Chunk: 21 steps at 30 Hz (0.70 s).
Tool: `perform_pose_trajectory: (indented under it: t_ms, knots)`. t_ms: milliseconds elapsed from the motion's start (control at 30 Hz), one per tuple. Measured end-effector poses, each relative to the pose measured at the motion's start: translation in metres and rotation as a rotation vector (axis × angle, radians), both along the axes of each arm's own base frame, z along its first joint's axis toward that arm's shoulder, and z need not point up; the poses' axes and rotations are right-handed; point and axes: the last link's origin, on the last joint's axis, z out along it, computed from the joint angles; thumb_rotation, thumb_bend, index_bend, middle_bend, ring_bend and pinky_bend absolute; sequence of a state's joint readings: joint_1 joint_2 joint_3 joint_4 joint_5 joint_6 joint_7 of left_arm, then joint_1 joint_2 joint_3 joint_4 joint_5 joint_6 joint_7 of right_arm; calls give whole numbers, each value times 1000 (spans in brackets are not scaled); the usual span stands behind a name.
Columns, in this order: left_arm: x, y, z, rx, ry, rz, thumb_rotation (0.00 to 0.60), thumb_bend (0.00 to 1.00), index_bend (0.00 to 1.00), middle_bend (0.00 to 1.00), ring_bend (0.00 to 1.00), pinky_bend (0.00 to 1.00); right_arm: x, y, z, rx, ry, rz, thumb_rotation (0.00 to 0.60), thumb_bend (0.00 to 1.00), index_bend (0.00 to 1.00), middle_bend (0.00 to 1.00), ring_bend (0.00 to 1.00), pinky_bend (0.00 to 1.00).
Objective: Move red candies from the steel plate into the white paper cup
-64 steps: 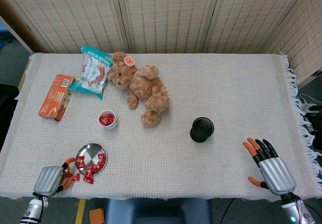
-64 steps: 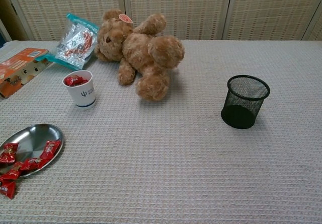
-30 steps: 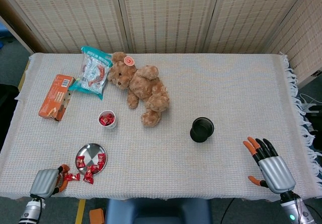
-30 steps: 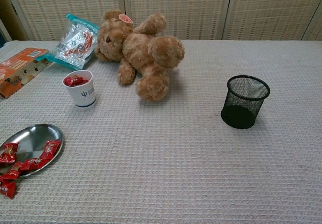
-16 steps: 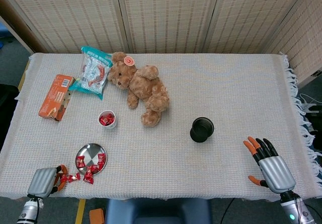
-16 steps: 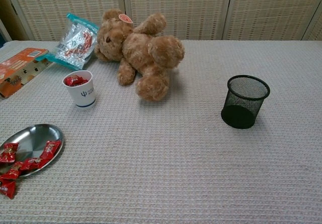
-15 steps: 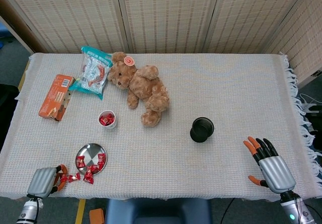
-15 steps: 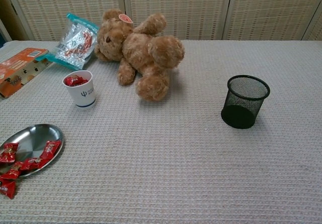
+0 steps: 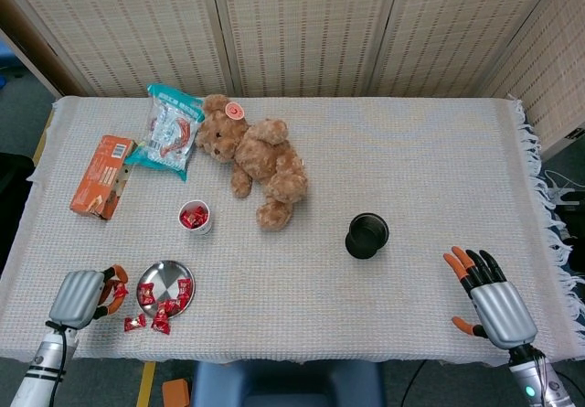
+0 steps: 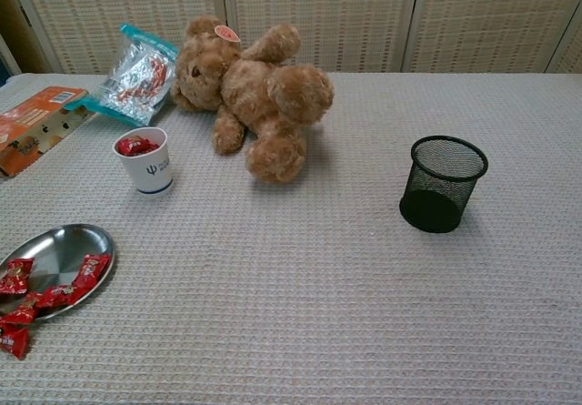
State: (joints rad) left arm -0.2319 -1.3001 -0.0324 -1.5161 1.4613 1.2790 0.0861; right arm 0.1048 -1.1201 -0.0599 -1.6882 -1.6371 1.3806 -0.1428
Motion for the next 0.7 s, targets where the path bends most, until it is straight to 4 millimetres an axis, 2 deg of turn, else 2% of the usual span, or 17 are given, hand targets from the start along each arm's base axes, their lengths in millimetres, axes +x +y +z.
perform_pose_trajectory:
  t_ms: [367, 467, 700]
  knots:
    - [66, 98, 5, 19, 54, -103, 600, 400, 497, 896, 900, 1000, -2, -1, 2, -5, -1, -8, 600, 15, 0, 0, 0, 0]
    - [82, 112, 3, 20, 60, -120, 600, 401, 497, 897, 900, 1000, -2, -1, 3, -8, -2, -9, 600, 15, 0, 0, 0, 0]
    - [102, 128, -10, -1, 78, -133, 600, 401, 497, 896, 900, 1000, -2, -1, 3, -8, -4, -9, 600, 15, 0, 0, 0, 0]
